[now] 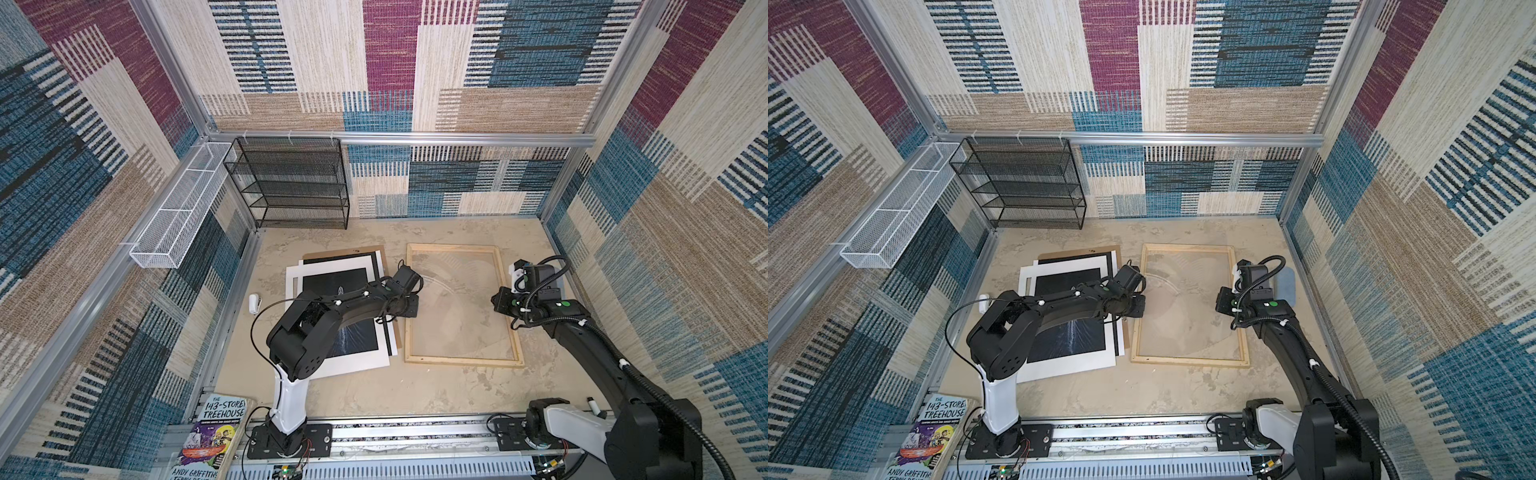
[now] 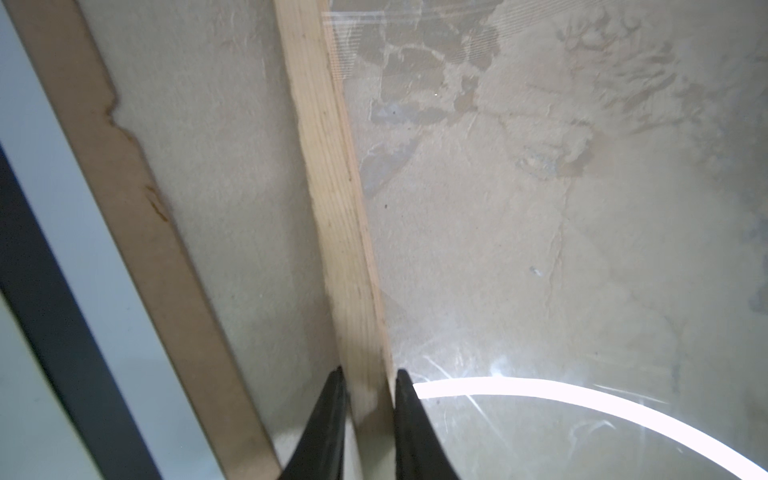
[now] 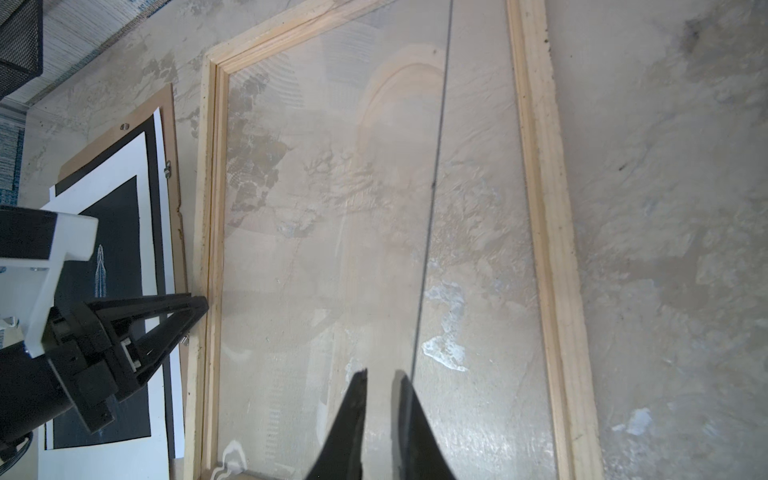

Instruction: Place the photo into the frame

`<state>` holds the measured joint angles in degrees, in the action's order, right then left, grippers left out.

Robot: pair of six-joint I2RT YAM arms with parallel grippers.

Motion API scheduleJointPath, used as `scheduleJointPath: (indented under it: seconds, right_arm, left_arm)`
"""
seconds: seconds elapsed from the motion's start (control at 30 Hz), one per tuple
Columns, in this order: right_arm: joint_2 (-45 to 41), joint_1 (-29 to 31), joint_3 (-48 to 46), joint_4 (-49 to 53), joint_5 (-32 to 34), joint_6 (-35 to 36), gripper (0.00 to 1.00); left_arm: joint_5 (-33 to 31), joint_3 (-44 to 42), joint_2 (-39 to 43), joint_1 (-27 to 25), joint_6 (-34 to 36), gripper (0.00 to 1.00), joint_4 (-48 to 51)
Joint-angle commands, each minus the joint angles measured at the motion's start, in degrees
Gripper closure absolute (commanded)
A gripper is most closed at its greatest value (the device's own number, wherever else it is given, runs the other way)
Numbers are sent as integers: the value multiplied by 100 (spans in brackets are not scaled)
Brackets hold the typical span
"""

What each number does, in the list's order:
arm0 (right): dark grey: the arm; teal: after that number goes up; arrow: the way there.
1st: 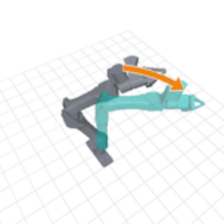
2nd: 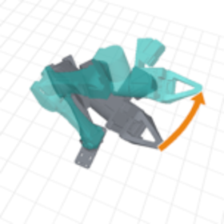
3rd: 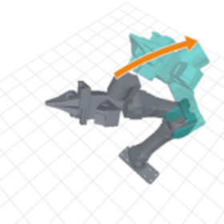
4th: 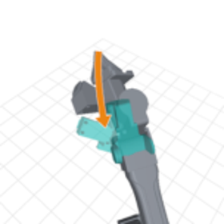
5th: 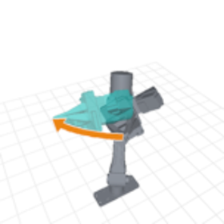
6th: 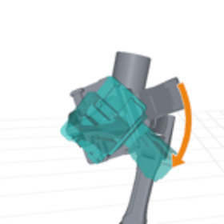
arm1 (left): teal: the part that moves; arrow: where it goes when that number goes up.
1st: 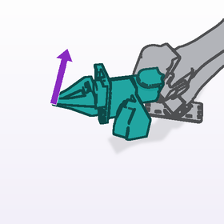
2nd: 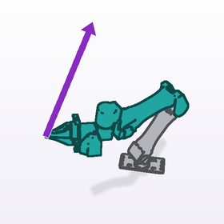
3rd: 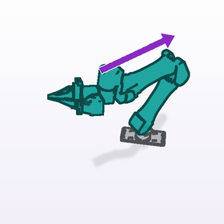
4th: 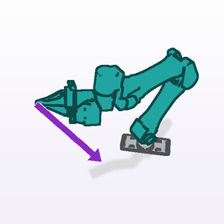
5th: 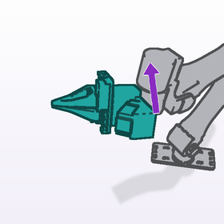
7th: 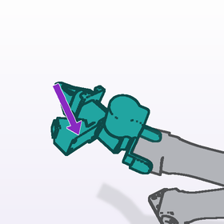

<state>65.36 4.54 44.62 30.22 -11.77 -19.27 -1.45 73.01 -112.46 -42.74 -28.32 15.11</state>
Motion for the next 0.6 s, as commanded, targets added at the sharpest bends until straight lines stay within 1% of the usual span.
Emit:
scheduleJointPath:
  seconds: [0.0, 0.03, 0.1, 0.13, 0.2, 0.23, 0.3, 0.33, 0.53, 0.57]
  right_arm:
    - [53, 30, 47, -276, -8, -51, 77]
    - [64, 30, 40, -256, 27, -64, 71]
    - [82, 34, 50, -216, 91, -85, 69]
    - [82, 30, 55, -204, 117, -86, 65]
    - [78, 35, 55, -193, 169, -95, 62]
    - [79, 32, 62, -171, 188, -104, 59]
    - [81, 31, 63, -159, 201, -104, 56]
    - [82, 35, 62, -152, 214, -112, 53]
    - [148, 30, 46, -109, 271, -138, 52]
    - [161, 34, 46, -104, 297, -147, 49]
  left_arm:
    - [479, -23, 7, -24, 221, 83, -53]
    - [479, -24, 5, -24, 230, 83, -61]
    - [480, -20, 5, -24, 230, 84, -56]
    - [480, -24, 5, -24, 239, 84, -61]
    - [471, -19, 5, -28, 243, 84, -62]
    - [475, -20, 5, -24, 248, 84, -57]
    - [471, -23, 5, -24, 239, 85, -64]
    - [477, -24, 5, -24, 239, 85, -61]
    - [471, -23, 5, -24, 249, 86, -57]
    - [471, -22, 5, -24, 248, 86, -53]
